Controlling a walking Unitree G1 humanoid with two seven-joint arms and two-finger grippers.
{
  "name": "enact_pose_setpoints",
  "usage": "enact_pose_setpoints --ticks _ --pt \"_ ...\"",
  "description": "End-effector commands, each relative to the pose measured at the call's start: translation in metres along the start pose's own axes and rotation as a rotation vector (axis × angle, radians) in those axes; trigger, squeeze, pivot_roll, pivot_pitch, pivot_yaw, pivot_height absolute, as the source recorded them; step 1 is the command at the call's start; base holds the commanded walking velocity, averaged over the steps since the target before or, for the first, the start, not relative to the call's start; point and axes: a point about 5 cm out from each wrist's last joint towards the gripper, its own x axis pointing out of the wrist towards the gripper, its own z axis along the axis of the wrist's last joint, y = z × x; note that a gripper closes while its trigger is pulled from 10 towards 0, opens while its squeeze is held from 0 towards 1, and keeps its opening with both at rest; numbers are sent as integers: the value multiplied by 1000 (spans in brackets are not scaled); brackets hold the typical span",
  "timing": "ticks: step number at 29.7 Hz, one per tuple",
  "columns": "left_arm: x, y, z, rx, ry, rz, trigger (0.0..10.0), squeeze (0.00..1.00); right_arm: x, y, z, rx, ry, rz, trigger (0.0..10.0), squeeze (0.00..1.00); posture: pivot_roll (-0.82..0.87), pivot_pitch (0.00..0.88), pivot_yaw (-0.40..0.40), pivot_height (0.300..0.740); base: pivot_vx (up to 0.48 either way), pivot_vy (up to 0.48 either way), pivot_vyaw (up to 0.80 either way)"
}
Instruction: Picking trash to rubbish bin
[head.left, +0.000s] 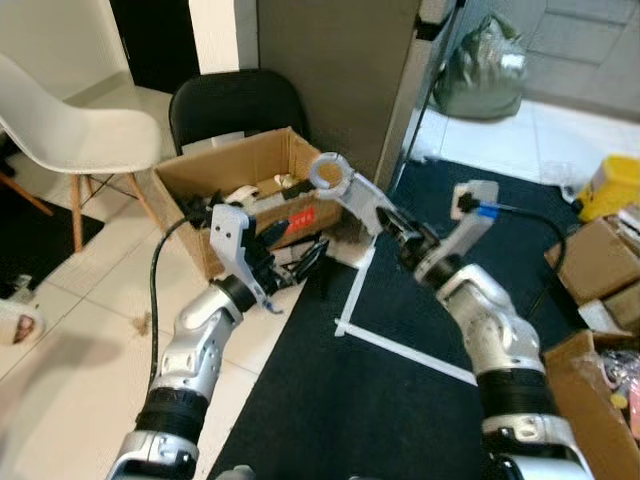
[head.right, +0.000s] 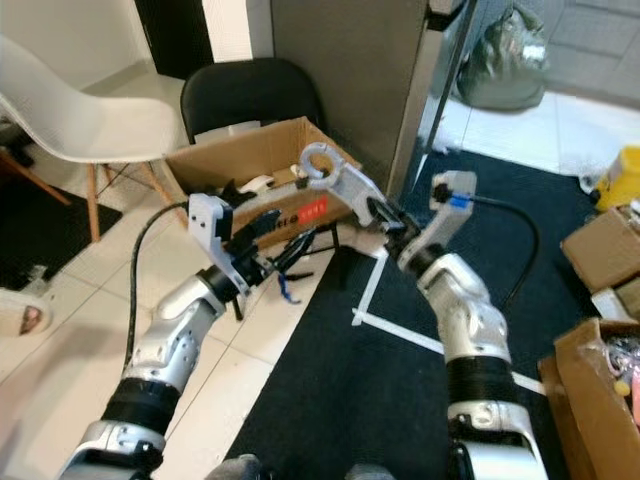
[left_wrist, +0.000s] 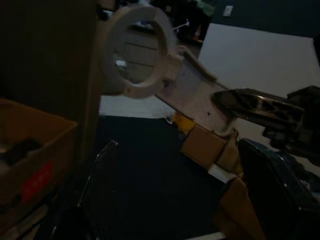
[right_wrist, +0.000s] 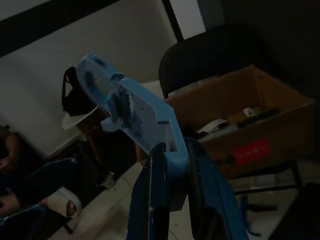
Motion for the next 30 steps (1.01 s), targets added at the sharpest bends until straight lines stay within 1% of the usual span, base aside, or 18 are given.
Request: enact_pose_setpoints --ticks 1,11,13,15,17,19,20,22,23,26,27,28,29,30 --pt "0 -1 0 10 7 -4 10000 0 -3 -5 4 -9 -7 -19 10000 0 -57 0 -48 740 435 0 0" --pt "-2 -1 -1 17 13 9 10000 0 -3 -6 5 -16 -6 -24 10000 0 -54 0 -46 740 431 0 0" --pt "-4 -1 -1 25 21 15 10000 0 -3 -9 6 -63 -3 -38 10000 0 -48 0 -44 740 424 0 0" --pt "-4 -1 -1 26 22 15 10000 0 -4 -9 6 -68 -2 -39 10000 0 -48 0 -44 740 424 0 0" --pt "-6 -1 -1 35 27 21 10000 0 -5 -13 7 -77 6 -52 10000 0 -43 0 -44 740 424 0 0" --pt "-9 -2 -1 41 32 26 10000 0 -7 -16 9 -99 13 -54 10000 0 -41 0 -41 740 420 0 0" --pt "-11 -2 -1 43 37 27 10000 0 -7 -17 11 -126 19 -48 10000 0 -41 0 -41 740 416 0 0" --pt "-11 -2 -1 44 39 28 10000 0 -8 -18 11 -134 21 -46 10000 0 -41 0 -41 740 416 0 0" --pt "-14 -3 -2 50 47 30 10000 0 -7 -19 14 -171 24 -46 10000 0 -38 0 -39 740 424 0 0" --pt "-20 -5 -2 67 66 35 10000 0 -7 -24 19 -223 29 -60 10000 0 -32 0 -38 740 410 0 0" --pt "-20 -5 -2 67 66 35 10000 0 -7 -24 19 -223 29 -60 10000 0 -32 0 -38 740 409 0 0" --pt "-22 -6 -2 73 75 33 10000 0 -8 -26 20 -256 38 -71 10000 0 -28 0 -35 740 405 0 0" --pt "-23 -6 -1 74 77 33 10000 0 -8 -27 20 -264 40 -73 10000 0 -28 0 -35 740 405 0 0" --pt "-26 -6 -1 80 86 33 10000 0 -8 -28 21 -294 49 -79 10000 0 -28 0 -35 740 401 0 0"
